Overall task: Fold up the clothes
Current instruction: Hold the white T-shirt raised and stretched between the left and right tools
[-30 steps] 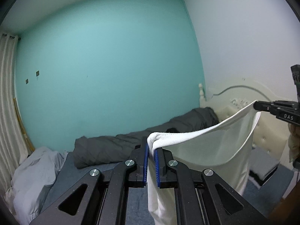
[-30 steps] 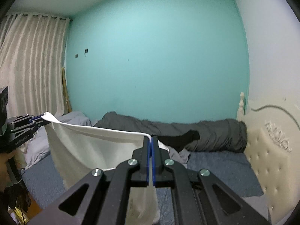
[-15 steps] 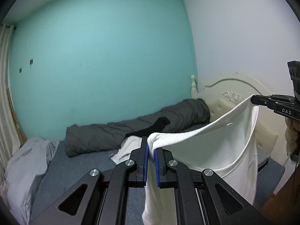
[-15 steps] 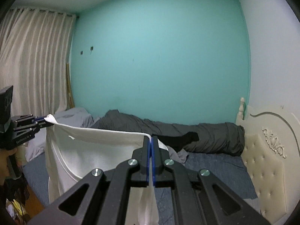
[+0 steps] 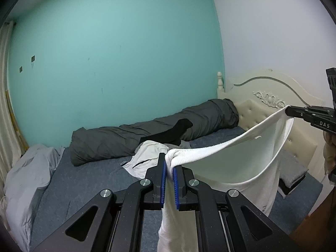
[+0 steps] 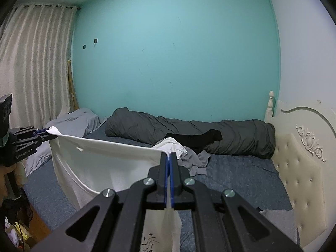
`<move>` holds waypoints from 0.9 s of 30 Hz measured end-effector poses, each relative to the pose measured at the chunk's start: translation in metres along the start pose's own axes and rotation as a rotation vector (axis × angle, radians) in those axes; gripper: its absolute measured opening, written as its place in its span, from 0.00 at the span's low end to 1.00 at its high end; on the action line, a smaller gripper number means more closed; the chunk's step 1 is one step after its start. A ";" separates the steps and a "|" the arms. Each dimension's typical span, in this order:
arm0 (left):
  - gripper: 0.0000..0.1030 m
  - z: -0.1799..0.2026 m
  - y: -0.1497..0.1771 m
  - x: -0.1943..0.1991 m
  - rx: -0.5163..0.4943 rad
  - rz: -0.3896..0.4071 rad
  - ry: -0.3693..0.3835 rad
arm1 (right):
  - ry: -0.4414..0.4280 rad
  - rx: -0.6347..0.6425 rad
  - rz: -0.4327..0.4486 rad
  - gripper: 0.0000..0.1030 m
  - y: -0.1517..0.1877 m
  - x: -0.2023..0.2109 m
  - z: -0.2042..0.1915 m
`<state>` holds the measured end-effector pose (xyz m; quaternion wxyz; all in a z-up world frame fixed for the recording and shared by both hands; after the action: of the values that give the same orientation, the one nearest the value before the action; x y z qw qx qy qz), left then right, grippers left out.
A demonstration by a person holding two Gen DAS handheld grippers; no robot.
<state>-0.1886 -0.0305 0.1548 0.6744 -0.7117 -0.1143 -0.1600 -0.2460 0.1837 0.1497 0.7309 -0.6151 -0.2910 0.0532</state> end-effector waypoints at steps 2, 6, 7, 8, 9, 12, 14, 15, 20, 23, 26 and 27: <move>0.06 -0.001 -0.002 -0.007 0.005 -0.003 0.001 | -0.001 -0.006 0.001 0.01 -0.002 -0.004 0.002; 0.06 -0.004 -0.004 -0.023 0.011 -0.012 -0.001 | 0.000 -0.011 -0.003 0.01 -0.003 -0.015 0.006; 0.06 -0.005 -0.004 -0.028 0.012 -0.014 -0.001 | 0.000 -0.012 -0.005 0.01 -0.003 -0.018 0.006; 0.06 -0.006 -0.004 -0.033 0.014 -0.017 0.000 | 0.000 -0.014 -0.007 0.01 -0.004 -0.022 0.007; 0.06 -0.007 -0.004 -0.038 0.016 -0.021 0.001 | 0.000 -0.014 -0.009 0.01 -0.004 -0.025 0.008; 0.06 -0.010 -0.003 -0.055 0.021 -0.032 0.004 | 0.000 -0.016 -0.021 0.01 -0.003 -0.040 0.012; 0.06 -0.013 -0.002 -0.068 0.027 -0.041 0.007 | 0.001 -0.019 -0.029 0.01 -0.002 -0.051 0.016; 0.06 -0.014 -0.001 -0.075 0.029 -0.046 0.006 | 0.001 -0.021 -0.033 0.01 -0.002 -0.057 0.018; 0.06 -0.021 0.001 -0.112 0.045 -0.067 0.004 | 0.002 -0.024 -0.052 0.01 -0.001 -0.087 0.027; 0.06 -0.026 0.002 -0.135 0.056 -0.080 0.005 | 0.001 -0.029 -0.061 0.01 -0.001 -0.107 0.032; 0.06 -0.032 0.005 -0.159 0.063 -0.096 0.003 | -0.001 -0.034 -0.070 0.01 -0.001 -0.130 0.038; 0.06 -0.035 0.006 -0.168 0.067 -0.102 0.002 | -0.002 -0.035 -0.074 0.01 -0.001 -0.137 0.040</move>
<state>-0.3441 -0.0564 0.0861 0.6891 -0.6816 -0.1550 -0.1912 -0.3787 0.1587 0.1041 0.7212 -0.6167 -0.3149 0.0217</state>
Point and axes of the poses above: each gripper's, at about its wrist camera, not at the fingertips, and x roughly against the way its jaws point, z to its right, y to its underside, the point moved 9 cm from there along -x, roughly the way its jaws point, and after that the axes turned 5 degrees about x, right-handed, at the moved point
